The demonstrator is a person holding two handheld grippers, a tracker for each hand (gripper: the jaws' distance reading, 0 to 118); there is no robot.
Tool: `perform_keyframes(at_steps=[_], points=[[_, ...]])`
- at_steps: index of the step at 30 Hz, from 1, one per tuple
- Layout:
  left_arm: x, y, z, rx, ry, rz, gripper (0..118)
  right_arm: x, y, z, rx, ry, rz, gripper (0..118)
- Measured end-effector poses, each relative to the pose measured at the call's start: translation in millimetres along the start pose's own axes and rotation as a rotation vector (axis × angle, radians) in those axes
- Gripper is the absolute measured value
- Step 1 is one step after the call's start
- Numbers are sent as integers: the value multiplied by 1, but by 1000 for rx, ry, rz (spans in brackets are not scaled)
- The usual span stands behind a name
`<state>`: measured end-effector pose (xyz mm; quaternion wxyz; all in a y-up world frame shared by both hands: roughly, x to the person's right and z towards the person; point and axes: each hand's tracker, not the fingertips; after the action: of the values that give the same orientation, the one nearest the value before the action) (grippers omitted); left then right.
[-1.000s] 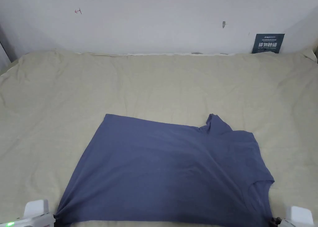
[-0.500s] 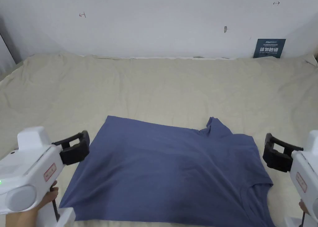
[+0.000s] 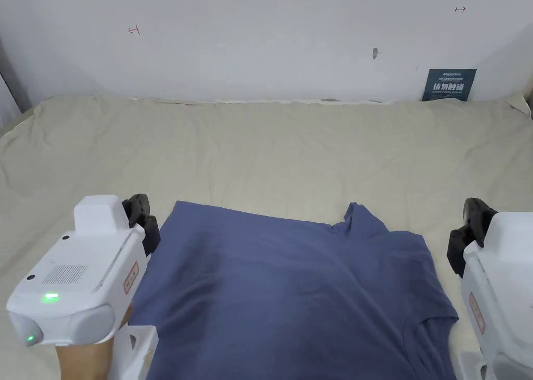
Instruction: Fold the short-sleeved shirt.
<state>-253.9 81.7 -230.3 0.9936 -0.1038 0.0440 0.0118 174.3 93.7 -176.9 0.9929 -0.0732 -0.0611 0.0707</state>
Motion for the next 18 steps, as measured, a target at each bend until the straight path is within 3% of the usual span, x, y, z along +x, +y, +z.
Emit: perform_keyframes(at_steps=[7, 16, 18], points=[[2, 2, -100, -168, -96, -7, 0, -2, -5, -42, -44, 9, 5, 2], [-18, -14, -283, -504, -72, 66, 1, -6, -20, -126, -130, -10, 15, 2], [-26, -21, -325, -569, -62, 86, 20, -8, -26, -147, -153, -15, 17, 2]])
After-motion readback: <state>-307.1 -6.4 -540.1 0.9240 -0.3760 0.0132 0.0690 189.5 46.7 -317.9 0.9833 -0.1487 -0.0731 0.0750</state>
